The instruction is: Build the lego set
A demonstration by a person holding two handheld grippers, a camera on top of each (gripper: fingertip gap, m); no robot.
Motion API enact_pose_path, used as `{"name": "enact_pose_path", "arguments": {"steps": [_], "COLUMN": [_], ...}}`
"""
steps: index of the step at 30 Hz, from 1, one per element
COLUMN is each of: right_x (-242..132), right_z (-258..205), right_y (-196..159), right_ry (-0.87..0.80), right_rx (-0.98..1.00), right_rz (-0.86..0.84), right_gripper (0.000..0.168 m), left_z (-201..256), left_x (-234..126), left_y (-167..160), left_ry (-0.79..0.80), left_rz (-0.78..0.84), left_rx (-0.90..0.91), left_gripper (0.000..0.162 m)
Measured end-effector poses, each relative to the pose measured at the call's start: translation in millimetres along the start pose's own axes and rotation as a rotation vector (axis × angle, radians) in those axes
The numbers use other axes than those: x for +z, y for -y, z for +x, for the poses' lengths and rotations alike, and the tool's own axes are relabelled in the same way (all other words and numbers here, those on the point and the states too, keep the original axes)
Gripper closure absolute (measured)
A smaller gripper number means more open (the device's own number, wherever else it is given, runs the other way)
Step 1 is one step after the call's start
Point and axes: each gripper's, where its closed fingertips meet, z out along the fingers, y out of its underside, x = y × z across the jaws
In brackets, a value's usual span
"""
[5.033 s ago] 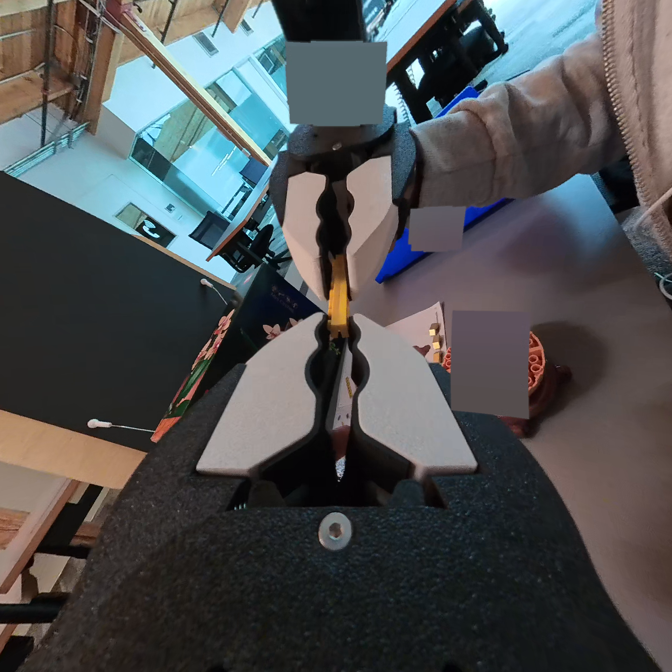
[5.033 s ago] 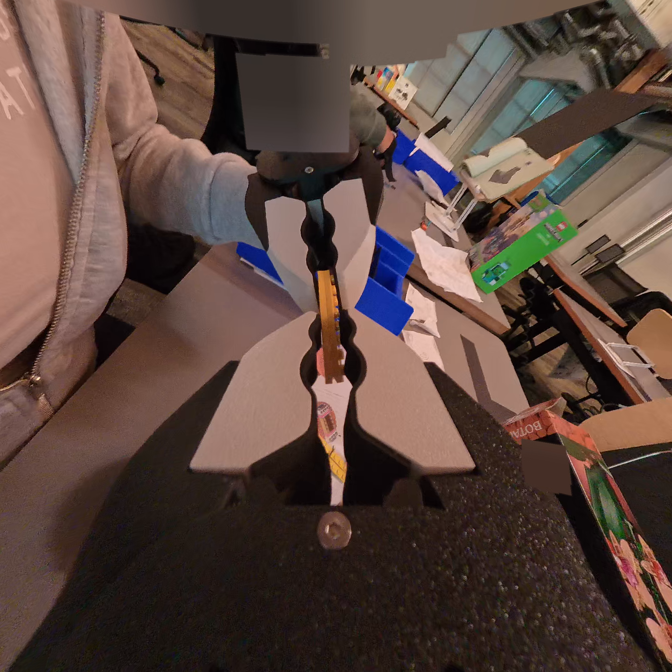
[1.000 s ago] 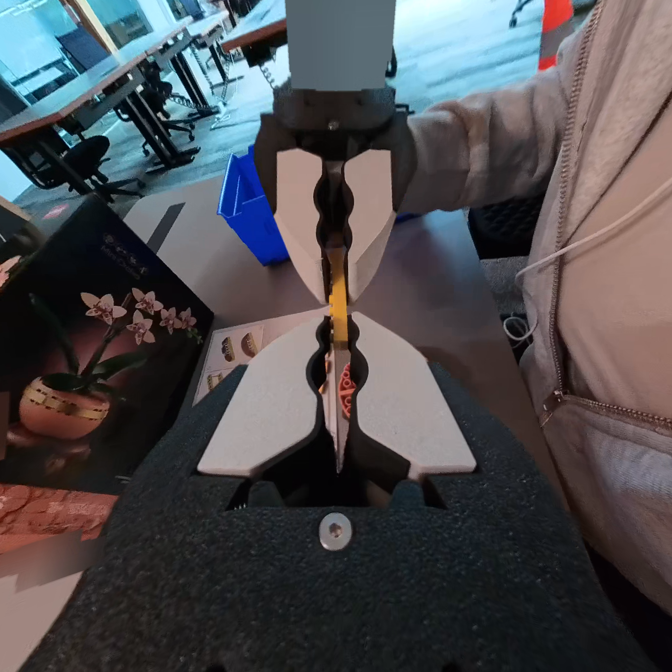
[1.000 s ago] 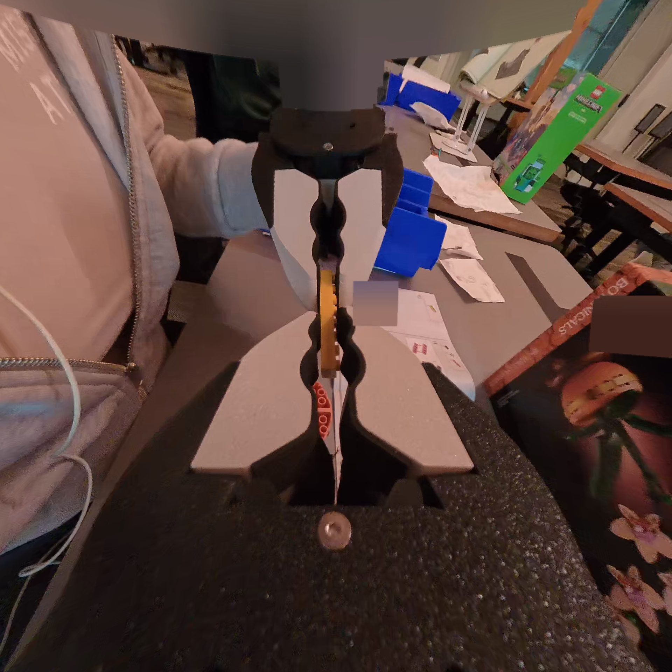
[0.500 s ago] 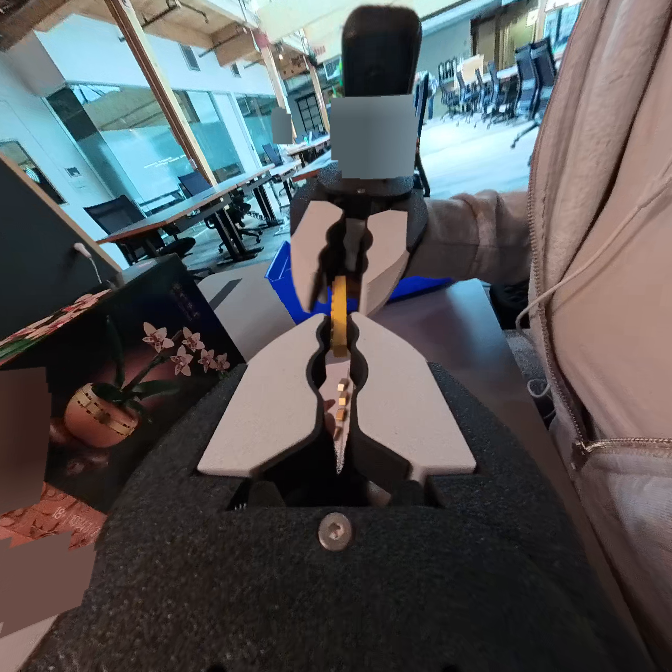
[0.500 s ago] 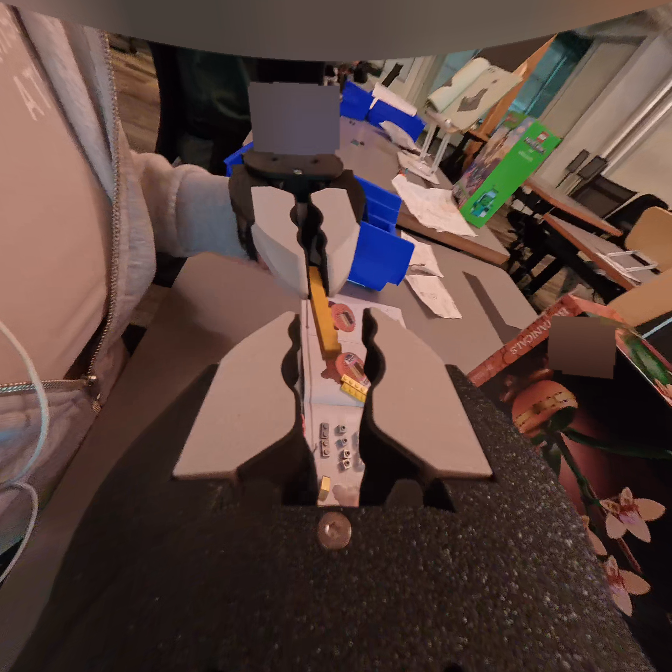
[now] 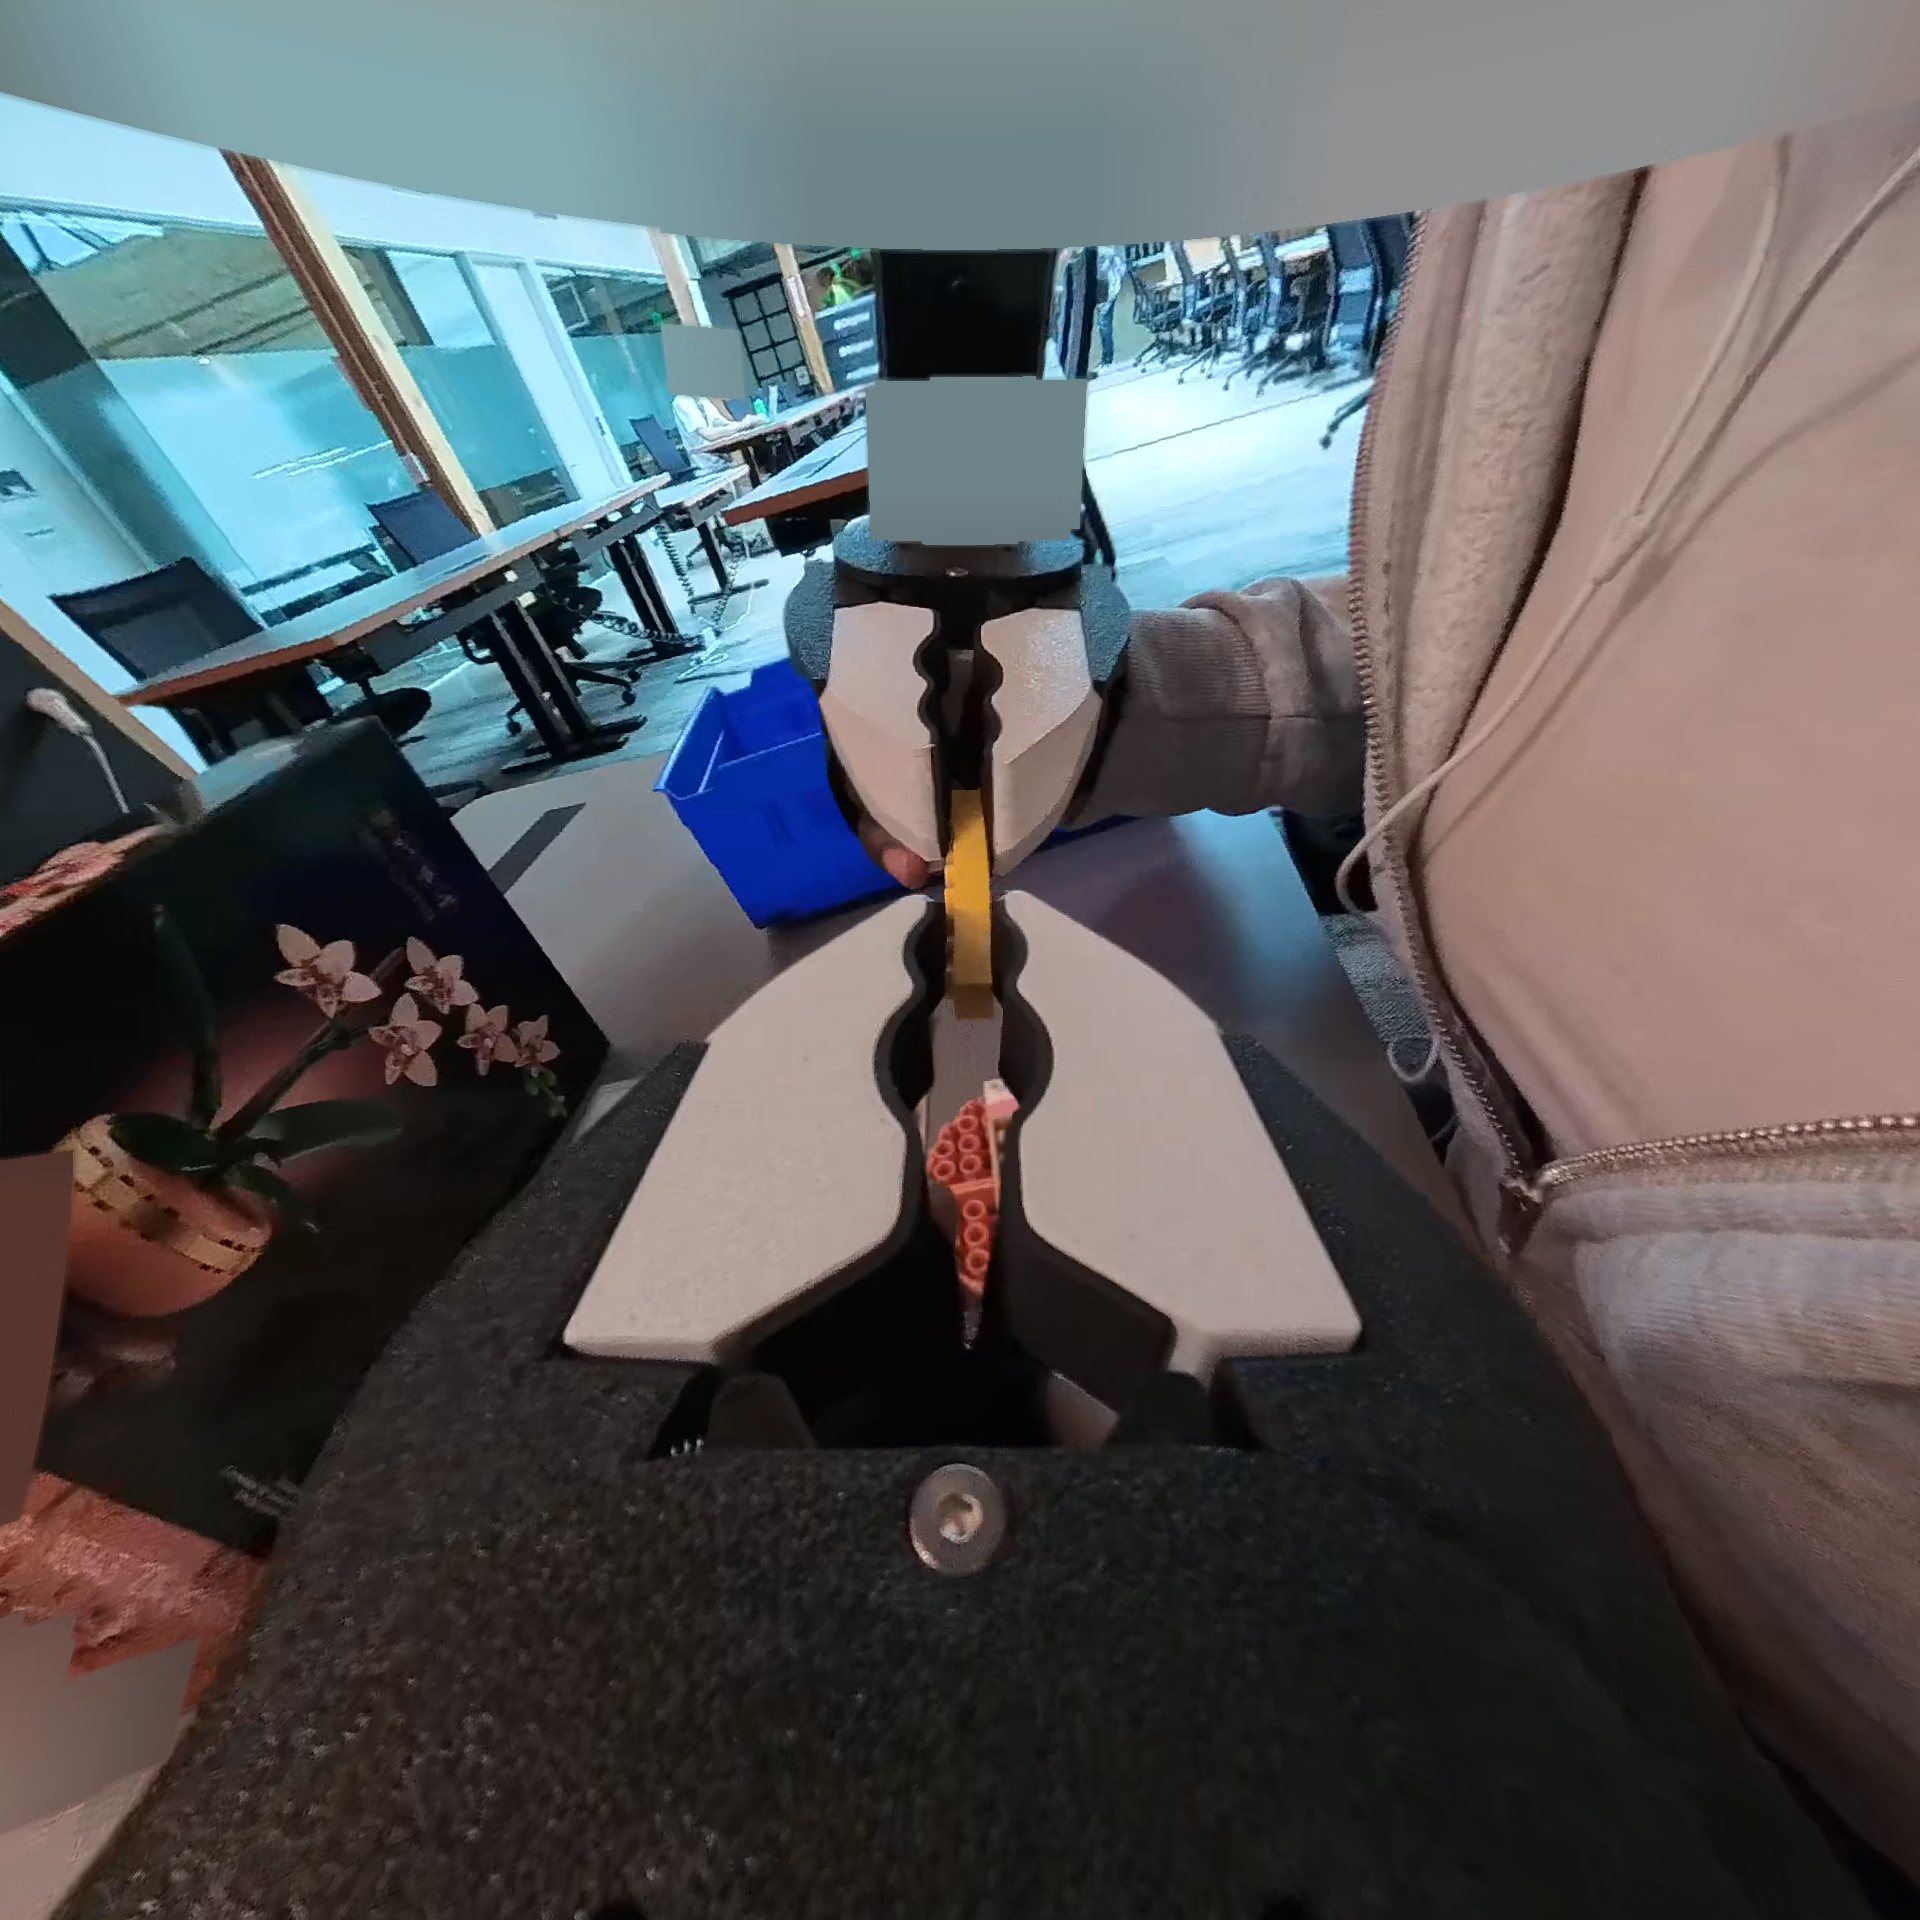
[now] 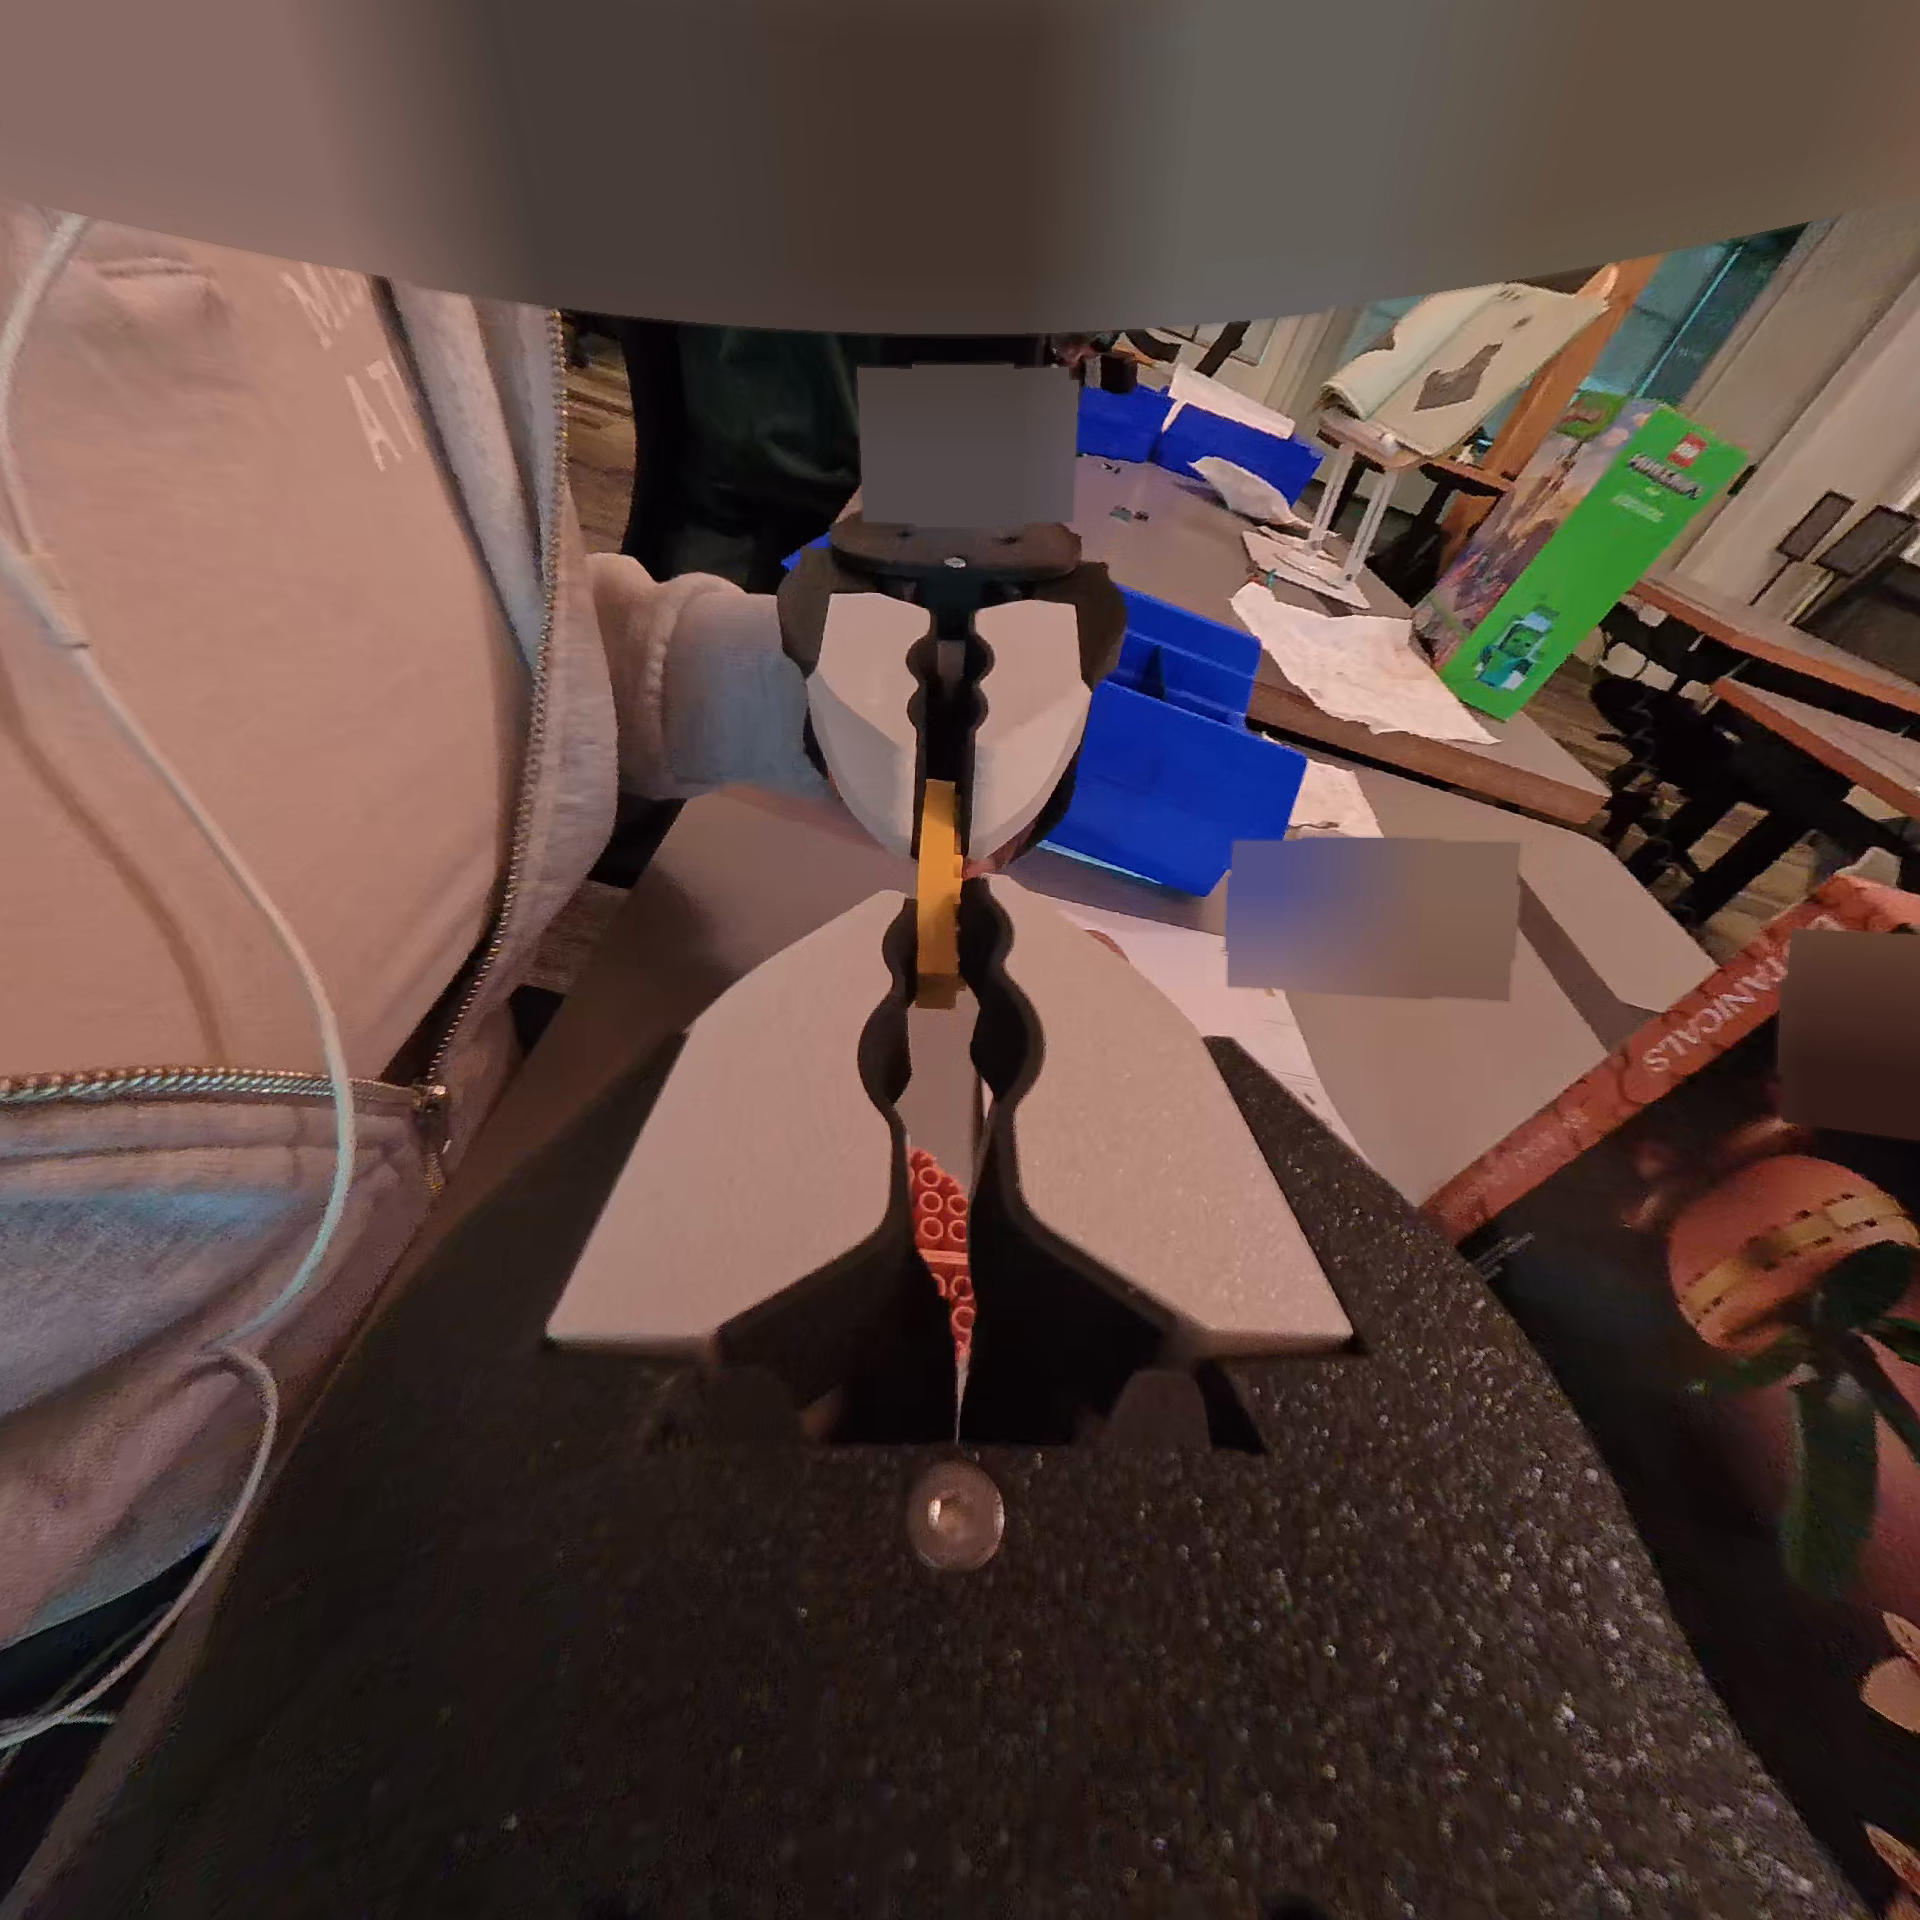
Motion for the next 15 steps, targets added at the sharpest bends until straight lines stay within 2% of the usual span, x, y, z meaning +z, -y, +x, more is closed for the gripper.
{"name": "enact_pose_path", "arguments": {"steps": [6,10,12,14,15], "right_x": [2,1,-1,-2,-2], "right_z": [-2,10,13,14,14], "right_y": [0,3,6,12,15], "right_ry": [0.039,-0.04,-0.097,-0.154,-0.177], "right_rx": [0.027,0.016,-0.13,-0.346,-0.452], "right_rz": [0.009,0.026,0.003,-0.039,-0.066], "right_gripper": [0.161,0.161,0.161,0.161,0.161], "left_z": [4,-8,-14,-23,-24], "left_x": [-2,-2,-3,-6,-7], "left_y": [-1,2,4,6,10], "left_ry": [-0.027,0.047,0.077,0.119,0.102], "left_rz": [0.022,0.05,0.071,0.103,0.138], "left_rx": [-0.008,-0.052,-0.114,-0.201,-0.266], "left_gripper": [0.154,0.154,0.151,0.131,0.126]}}
